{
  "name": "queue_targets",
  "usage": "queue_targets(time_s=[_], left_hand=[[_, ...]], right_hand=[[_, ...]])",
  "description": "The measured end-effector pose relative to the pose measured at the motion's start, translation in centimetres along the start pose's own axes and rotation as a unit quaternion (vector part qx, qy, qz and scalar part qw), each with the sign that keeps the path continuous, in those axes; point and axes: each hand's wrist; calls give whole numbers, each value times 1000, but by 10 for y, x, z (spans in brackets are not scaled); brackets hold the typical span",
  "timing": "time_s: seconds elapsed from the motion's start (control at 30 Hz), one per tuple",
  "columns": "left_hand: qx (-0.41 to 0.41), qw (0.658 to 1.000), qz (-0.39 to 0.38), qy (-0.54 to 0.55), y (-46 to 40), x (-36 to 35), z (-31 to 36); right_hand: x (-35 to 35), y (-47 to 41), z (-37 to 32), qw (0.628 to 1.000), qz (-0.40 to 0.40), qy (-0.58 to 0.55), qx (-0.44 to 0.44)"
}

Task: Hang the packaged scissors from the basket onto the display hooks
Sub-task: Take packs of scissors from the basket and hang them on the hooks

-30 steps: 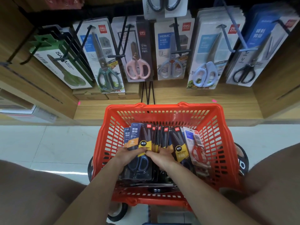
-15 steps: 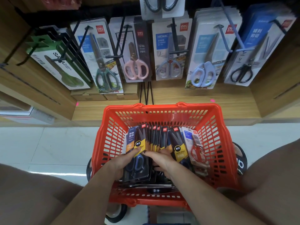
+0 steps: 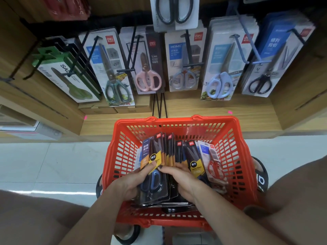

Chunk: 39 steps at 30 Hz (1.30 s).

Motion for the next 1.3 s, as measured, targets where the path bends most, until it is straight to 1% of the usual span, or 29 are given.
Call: queue_targets(time_s=[0.07, 0.17, 0.23, 0.33, 0.43, 0.53, 0.6, 0.67, 0.77, 0.9, 1.0, 1.13, 1.2, 1.3], left_hand=[[-9, 1000, -17, -8, 11, 0, 5], [-24, 996, -73, -37, 31, -5, 18], [-44, 994, -82, -61, 46, -13, 28], [-96, 986, -104, -90, 71, -28, 49], [-155, 972, -135, -118, 103, -45, 75], [-227, 954, -135, -143, 135, -60, 100], [-256, 943, -141, -156, 152, -68, 114], [-278, 933, -153, -173, 163, -75, 126], [-296, 923, -163, -187, 175, -85, 139], [-336, 903, -189, -188, 191, -92, 154], [-368, 896, -174, -174, 198, -90, 173], [-413, 893, -132, -120, 207, -83, 206], [-430, 892, -108, -87, 208, -74, 216], [-469, 878, -89, -38, 205, -58, 223]], right_hand=[[5, 13, -4, 1000, 0, 11, 15], [14, 39, -13, 999, 11, 11, 47], [18, 59, -20, 998, -1, 5, 70], [23, 93, -36, 992, -26, 30, 120], [28, 128, -52, 983, -39, 28, 176], [34, 160, -70, 971, -51, 19, 234], [40, 178, -80, 961, -63, 21, 270], [46, 193, -91, 953, -56, 13, 299], [53, 210, -100, 940, -21, -7, 339], [57, 231, -110, 928, -6, 6, 373], [57, 236, -129, 915, 27, 1, 402], [55, 236, -175, 893, 74, -12, 444], [53, 236, -197, 878, 75, -13, 472], [54, 237, -221, 854, 66, 3, 516]])
Point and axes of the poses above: each hand's wrist, its own y-axis away from the middle knuckle, its own x-axis out of the back of the hand, z = x × y, and after that the axes turned 1 degree about -z, right-handed
